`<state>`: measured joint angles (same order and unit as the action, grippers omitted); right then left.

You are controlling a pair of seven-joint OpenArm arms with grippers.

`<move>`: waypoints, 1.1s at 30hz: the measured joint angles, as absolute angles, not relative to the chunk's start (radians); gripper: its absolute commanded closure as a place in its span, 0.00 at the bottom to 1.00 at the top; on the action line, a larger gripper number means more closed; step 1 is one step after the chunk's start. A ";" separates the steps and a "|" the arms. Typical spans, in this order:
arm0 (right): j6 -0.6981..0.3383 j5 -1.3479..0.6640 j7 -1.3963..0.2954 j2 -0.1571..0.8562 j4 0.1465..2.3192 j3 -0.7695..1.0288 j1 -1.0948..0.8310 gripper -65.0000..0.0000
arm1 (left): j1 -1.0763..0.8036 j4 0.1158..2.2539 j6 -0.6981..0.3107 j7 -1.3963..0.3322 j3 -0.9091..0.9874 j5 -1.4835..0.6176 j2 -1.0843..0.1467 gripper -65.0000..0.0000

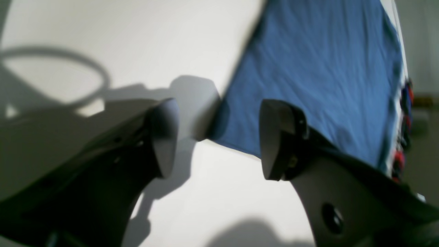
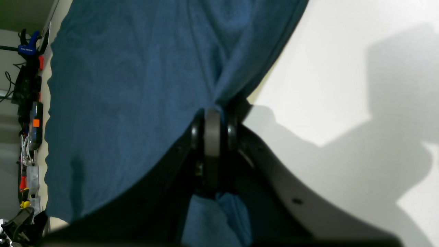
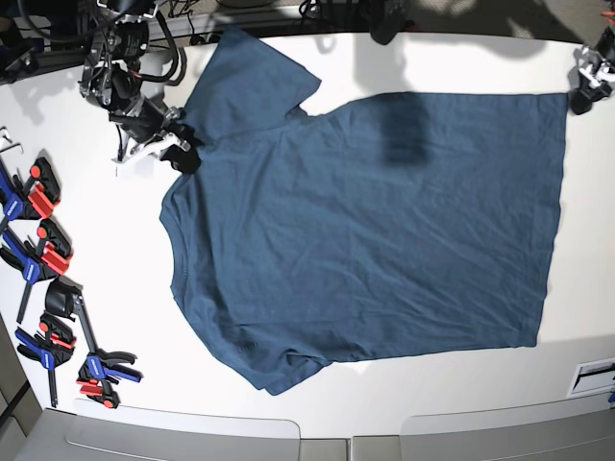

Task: Fold the T-shirt properly
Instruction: 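Grasp the shirt edge at the sleeve and hem corners with both grippers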

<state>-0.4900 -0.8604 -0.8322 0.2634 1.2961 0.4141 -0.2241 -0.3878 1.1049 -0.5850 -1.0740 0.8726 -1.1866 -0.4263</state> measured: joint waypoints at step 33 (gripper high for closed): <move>-0.490 -0.861 -0.835 0.263 1.296 0.414 -0.224 1.00 | -0.380 1.108 -0.606 -0.999 0.746 -1.151 -0.452 0.55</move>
<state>-0.4900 -0.8608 -0.8352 0.2634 1.2961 0.4141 -0.2241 -0.3798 1.1076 -0.6060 -0.9989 0.7456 -1.1511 -0.4519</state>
